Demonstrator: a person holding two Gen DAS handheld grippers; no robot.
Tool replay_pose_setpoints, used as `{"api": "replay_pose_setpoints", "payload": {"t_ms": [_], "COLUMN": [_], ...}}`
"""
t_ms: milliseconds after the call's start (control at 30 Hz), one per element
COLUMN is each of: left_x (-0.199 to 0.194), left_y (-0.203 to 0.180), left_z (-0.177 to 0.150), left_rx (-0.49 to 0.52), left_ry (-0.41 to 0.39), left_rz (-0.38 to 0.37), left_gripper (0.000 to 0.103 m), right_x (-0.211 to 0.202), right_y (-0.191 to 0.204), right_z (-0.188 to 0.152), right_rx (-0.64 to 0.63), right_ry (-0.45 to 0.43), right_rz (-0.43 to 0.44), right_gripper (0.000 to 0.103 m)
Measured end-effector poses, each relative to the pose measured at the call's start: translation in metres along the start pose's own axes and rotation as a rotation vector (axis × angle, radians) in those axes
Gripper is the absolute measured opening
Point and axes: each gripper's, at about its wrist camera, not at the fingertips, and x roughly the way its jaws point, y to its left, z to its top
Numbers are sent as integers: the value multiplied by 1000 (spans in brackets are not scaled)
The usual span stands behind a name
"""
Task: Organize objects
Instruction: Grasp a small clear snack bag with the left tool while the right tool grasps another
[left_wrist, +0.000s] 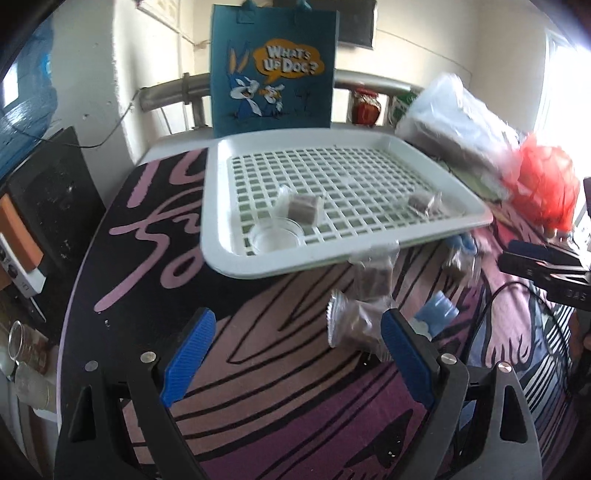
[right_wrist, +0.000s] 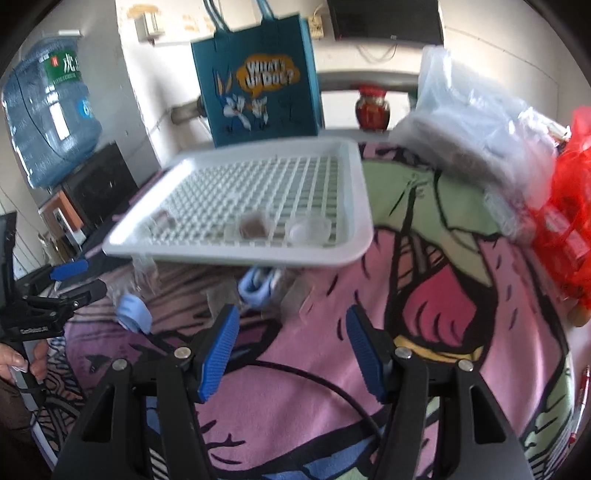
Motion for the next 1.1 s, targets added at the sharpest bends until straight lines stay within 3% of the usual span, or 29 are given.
{"api": "replay_pose_setpoints", "payload": {"t_ms": [167,367,433,500,600,700,900,1100], "left_x": [14,21,19,18,15,9,-4,-7], "left_y": [-14,-31,-35,-35,-30,-22,-10,-8], "left_z": [0,-1,-2,-2,-4,-5,-11,-13], "left_rx": [54,108,123,123,91,55,3,-10], "left_ry": [41,80,74,71,67,42,11,3], "left_rz": [-15,-66,-87,-97,-111,-110,-114,-112], "left_gripper": [86,56,33,23,22,20,20,20], "right_x": [22,34,35,35,33,27,3,-2], "right_y": [7,8,10,8,6,7,20,17], "right_z": [4,9,8,7,5,0,-12,-15], "right_rx": [-38,-29,-37,-32,-29,-35,-89,-90], "right_ry": [54,76,75,73,73,65,33,45], "right_rz": [-45,-27,-15,9,29,27,39,-13], "right_gripper": [52,48,46,29,15,9,9,11]}}
